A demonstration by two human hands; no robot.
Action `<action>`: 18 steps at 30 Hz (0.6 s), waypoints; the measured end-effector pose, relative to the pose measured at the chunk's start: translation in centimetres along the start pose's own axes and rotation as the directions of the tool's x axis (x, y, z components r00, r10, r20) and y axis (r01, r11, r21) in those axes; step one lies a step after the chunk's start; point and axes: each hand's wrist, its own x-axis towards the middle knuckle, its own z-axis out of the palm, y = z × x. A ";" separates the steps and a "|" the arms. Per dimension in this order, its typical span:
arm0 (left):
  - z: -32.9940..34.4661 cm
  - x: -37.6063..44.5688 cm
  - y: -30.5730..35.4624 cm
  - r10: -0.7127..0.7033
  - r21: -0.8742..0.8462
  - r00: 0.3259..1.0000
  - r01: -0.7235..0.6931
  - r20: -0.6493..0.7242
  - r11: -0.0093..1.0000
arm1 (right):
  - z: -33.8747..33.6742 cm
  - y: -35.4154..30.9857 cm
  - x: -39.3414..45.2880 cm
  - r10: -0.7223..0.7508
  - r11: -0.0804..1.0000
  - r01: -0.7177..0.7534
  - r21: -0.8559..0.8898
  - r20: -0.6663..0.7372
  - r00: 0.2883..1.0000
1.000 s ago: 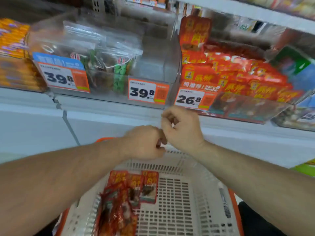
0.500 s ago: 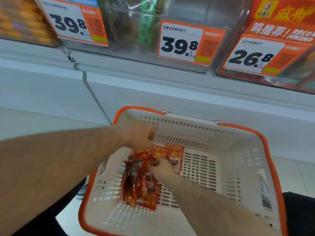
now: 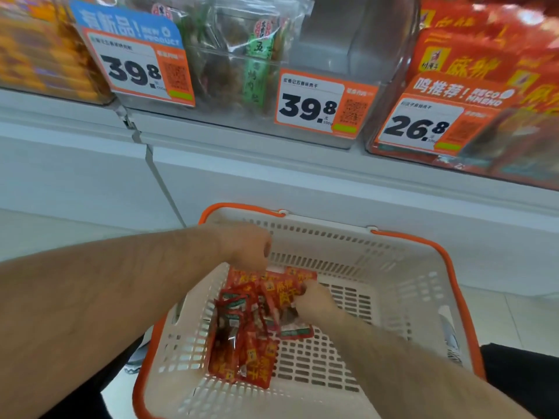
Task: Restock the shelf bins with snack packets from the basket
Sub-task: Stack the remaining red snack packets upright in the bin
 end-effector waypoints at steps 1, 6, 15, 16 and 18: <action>-0.5 -0.1 0.4 0.000 0.008 1.000 0.000 0.000 1.000 | -2.1 -0.1 -0.9 -0.036 0.999 0.036 -0.006 0.008 0.999; -3.3 -0.4 2.2 0.054 -0.023 0.996 -0.056 -0.066 0.998 | -11.1 -1.8 -5.7 -0.124 0.985 0.125 0.123 -0.013 0.992; -10.3 -4.2 5.5 0.215 -0.536 0.900 -0.404 -0.380 0.742 | -21.1 -5.7 -12.8 -0.303 0.862 0.321 0.393 -0.109 0.947; -10.8 -4.6 6.0 0.181 -0.596 0.875 -0.445 -0.450 0.668 | -21.9 -6.2 -13.6 -0.319 0.838 0.341 0.425 -0.126 0.939; -11.9 -5.3 7.1 0.087 -0.643 0.803 -0.532 -0.590 0.550 | -23.2 -7.0 -15.1 -0.345 0.786 0.388 0.482 -0.179 0.921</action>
